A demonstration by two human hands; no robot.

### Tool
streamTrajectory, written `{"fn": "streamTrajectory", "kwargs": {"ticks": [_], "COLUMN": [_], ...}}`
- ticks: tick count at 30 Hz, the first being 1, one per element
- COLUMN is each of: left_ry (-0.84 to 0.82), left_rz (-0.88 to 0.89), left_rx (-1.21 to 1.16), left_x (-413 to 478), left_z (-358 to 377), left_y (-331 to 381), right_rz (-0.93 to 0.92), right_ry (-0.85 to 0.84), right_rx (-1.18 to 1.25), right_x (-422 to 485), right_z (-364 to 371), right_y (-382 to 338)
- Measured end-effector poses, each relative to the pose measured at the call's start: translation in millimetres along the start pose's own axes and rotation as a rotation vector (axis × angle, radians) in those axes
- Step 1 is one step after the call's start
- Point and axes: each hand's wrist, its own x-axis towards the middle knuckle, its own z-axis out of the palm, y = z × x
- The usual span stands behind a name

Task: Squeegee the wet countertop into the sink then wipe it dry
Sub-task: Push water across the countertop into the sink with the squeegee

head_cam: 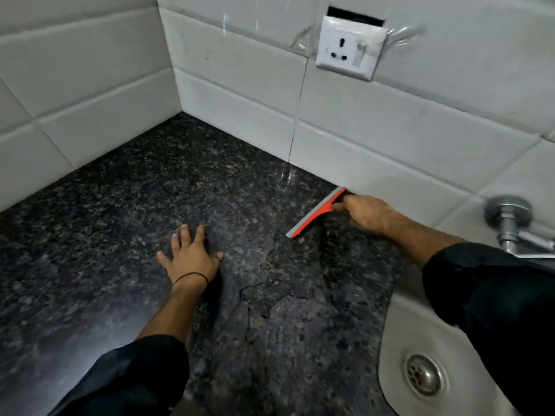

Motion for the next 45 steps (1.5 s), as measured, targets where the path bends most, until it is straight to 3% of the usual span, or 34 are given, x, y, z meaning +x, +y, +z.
{"fn": "streamTrajectory", "kwargs": {"ticks": [3,10,14,17,21,26,29,36,41,45], "left_ry": [0.061,0.083,0.072,0.051,0.075,0.005,-0.008,-0.021,0.086,0.097], "left_rz": [-0.041,0.049,0.046,0.001,-0.087,-0.139,-0.148,-0.150,-0.162,-0.005], "left_rx": [-0.062,-0.134,-0.179,-0.173,-0.148,-0.129,-0.149,-0.145,-0.221,-0.200], "left_x": [-20.0,-63.6,-96.9,-121.8,-152.7,-167.2,-165.7,-166.2,-170.2,-175.6], "left_z": [12.4,28.5,33.4,35.7,36.0,40.7,40.6,37.8,37.3,48.2], "left_y": [2.1,4.6,-15.4,-42.3,-85.1,-118.3,-118.1,-118.9,-91.6,-39.0], "right_rz": [0.033,0.136,0.110,-0.066,-0.393,-0.748,-0.830,-0.763,-0.575,-0.386], "right_ry": [-0.017,-0.037,0.082,0.160,0.124,0.119,0.108,0.127,0.079,0.046], "right_rx": [-0.016,-0.103,-0.106,-0.038,-0.005,-0.140,-0.220,-0.270,-0.312,-0.306], "right_x": [-34.0,-85.1,-93.7,-93.4,-83.9,-95.5,-94.9,-109.2,-129.6,-155.0], "right_z": [13.2,10.1,-3.7,-11.4,-3.7,9.8,19.9,27.6,37.8,60.5], "right_y": [29.7,71.9,53.8,11.9,-66.9,-164.7,-202.8,-179.8,-82.5,-2.9]}}
